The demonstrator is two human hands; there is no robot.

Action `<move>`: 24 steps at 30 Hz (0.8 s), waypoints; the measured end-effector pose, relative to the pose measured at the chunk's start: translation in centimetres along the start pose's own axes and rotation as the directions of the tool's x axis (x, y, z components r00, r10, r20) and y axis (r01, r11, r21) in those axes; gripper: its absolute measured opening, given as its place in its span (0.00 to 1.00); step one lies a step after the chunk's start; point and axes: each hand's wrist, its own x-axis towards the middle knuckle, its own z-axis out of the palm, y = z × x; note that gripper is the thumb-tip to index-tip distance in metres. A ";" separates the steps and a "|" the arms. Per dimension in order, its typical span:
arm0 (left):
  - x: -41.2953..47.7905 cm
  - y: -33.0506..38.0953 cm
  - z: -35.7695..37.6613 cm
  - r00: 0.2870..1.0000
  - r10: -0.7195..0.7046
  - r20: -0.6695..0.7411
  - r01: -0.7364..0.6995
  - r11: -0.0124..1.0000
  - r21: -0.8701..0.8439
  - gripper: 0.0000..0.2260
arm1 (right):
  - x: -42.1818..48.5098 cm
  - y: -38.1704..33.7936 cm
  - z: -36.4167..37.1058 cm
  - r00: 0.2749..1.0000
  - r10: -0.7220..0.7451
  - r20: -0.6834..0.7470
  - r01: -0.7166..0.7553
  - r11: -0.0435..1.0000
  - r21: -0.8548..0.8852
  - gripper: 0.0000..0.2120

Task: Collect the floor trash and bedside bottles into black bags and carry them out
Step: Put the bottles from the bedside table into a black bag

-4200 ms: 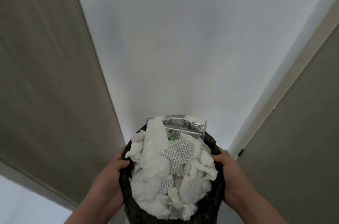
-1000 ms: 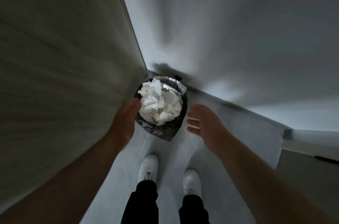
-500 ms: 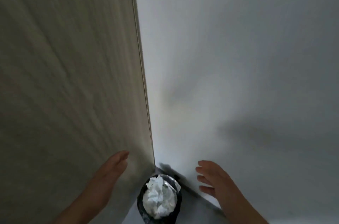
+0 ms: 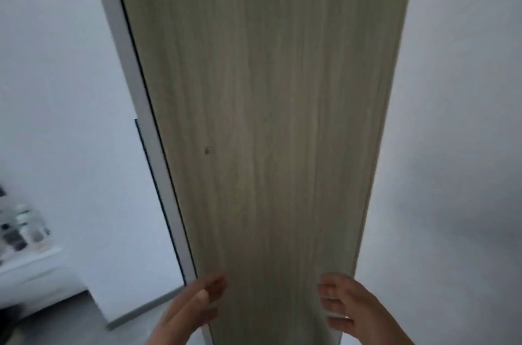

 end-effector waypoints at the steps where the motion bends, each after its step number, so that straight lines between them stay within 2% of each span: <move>1: -1.1 0.3 -2.4 1.000 -0.004 -0.023 0.004 1.000 -0.005 0.32 | 0.7 -0.3 1.9 0.999 -0.031 0.043 0.032 0.999 -0.041 0.49; 3: -3.5 1.1 -7.0 0.996 0.028 -0.084 -0.031 0.999 -0.033 0.33 | 1.9 -1.0 6.3 0.990 -0.079 0.119 0.088 0.994 -0.071 0.52; 5: -6.4 1.1 -12.2 0.974 0.066 -0.214 -0.087 0.992 -0.087 0.23 | 3.1 -1.3 11.0 0.973 -0.092 0.212 0.101 0.994 -0.032 0.52; 7: -9.3 1.1 -16.8 0.940 0.081 -0.332 -0.124 0.986 -0.110 0.19 | 4.4 -0.9 15.3 0.950 -0.112 0.291 0.117 0.993 -0.001 0.46; 9: -12.6 1.5 -21.4 0.899 0.087 -0.430 -0.152 0.981 -0.120 0.18 | 5.7 -1.0 21.3 0.923 -0.089 0.374 0.124 0.990 -0.070 0.34; 10: -14.2 1.7 -23.6 0.879 0.087 -0.469 -0.161 0.980 -0.120 0.18 | 6.2 -1.1 24.1 0.922 -0.065 0.381 0.108 0.990 -0.094 0.23; 11: -16.0 2.1 -25.8 0.853 0.098 -0.512 -0.179 0.978 -0.111 0.20 | 6.7 -1.0 27.0 0.922 -0.053 0.384 0.104 0.988 -0.113 0.12; 12: -17.5 2.4 -27.9 0.824 0.118 -0.554 -0.200 0.976 -0.089 0.24 | 7.1 -1.0 29.7 0.918 -0.036 0.396 0.095 0.987 -0.132 0.08; 13: -18.9 2.8 -29.6 0.794 0.138 -0.592 -0.221 0.973 -0.071 0.28 | 7.7 -0.9 32.3 0.902 -0.031 0.431 0.095 0.987 -0.127 0.09; 14: -20.1 3.2 -31.2 0.766 0.150 -0.625 -0.235 0.970 -0.055 0.29 | 8.1 -0.9 34.8 0.888 -0.044 0.458 0.104 0.989 -0.107 0.14; 16: -22.1 4.2 -33.7 0.719 0.163 -0.675 -0.251 0.967 -0.034 0.23 | 8.3 -0.7 39.1 0.852 -0.096 0.514 0.157 0.985 -0.076 0.27; 18: -23.6 4.7 -35.8 0.684 0.190 -0.704 -0.251 0.968 0.017 0.28 | 8.5 -0.4 43.1 0.815 -0.128 0.565 0.211 0.974 -0.085 0.37; 21: -24.7 4.9 -38.9 0.638 0.212 -0.740 -0.244 0.968 0.067 0.40 | 9.7 0.0 47.9 0.777 -0.140 0.614 0.252 0.963 -0.099 0.43; 24: -24.3 5.1 -41.8 0.603 0.200 -0.773 -0.228 0.971 0.073 0.35 | 12.3 0.3 51.9 0.761 -0.129 0.636 0.260 0.958 -0.118 0.47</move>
